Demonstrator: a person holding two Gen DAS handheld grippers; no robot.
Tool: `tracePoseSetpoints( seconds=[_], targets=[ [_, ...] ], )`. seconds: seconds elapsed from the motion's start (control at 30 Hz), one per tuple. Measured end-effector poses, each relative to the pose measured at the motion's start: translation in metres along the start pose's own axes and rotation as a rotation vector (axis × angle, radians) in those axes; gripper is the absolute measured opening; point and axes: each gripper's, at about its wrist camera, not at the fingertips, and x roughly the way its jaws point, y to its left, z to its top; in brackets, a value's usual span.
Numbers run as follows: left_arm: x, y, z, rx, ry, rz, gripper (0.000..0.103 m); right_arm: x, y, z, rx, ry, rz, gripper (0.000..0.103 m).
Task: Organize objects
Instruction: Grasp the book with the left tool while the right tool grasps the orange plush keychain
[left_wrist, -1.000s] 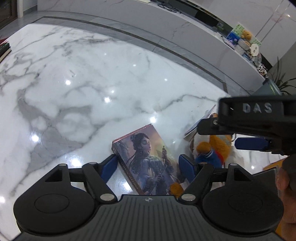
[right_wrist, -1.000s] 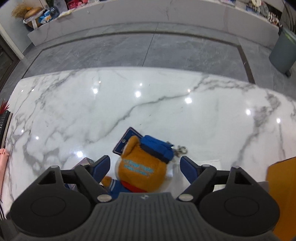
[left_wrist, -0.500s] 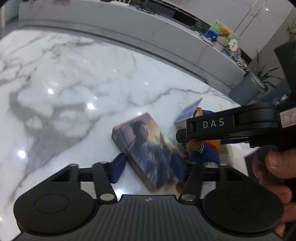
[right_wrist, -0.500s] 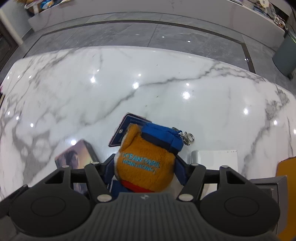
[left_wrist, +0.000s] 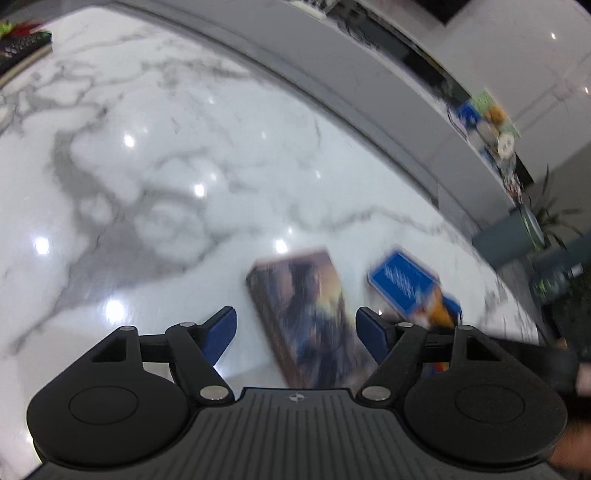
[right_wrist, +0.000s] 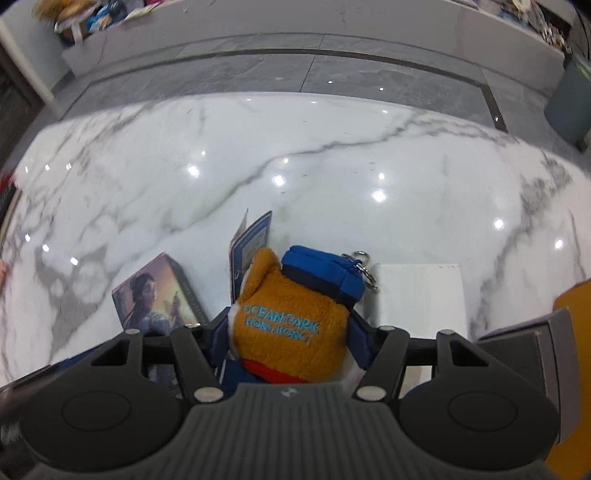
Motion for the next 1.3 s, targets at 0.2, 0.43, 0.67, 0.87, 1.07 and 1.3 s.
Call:
tracePoseSetpoints(
  seconds=[0.2,0.43,0.67,0.87,1.07,1.3],
  targets=[
    [0.017,-0.028,0.004,0.07,-0.037,0.107,0.094,-0.001,-0.016,-0.002,0.015,0.008,0.06,0.064],
    [0.026,-0.05,-0.008,0.257,-0.041,0.219,0.091,-0.003,-0.01,-0.013,-0.106,-0.033,0.06,0.064],
    [0.002,-0.038,-0.041,0.402,-0.021,0.09,0.075,-0.011,0.009,-0.045,-0.337,-0.105,0.002,0.064],
    [-0.032,-0.018,-0.079,0.542,0.047,0.007,0.073,-0.021,0.029,-0.099,-0.546,-0.155,-0.082,0.064],
    [-0.059,-0.007,-0.114,0.638,0.11,-0.03,0.074,-0.041,0.031,-0.159,-0.509,-0.218,-0.07,0.064],
    [-0.08,-0.005,-0.147,0.691,0.138,-0.06,0.074,-0.069,0.002,-0.234,-0.288,-0.297,0.011,0.064]
  ],
)
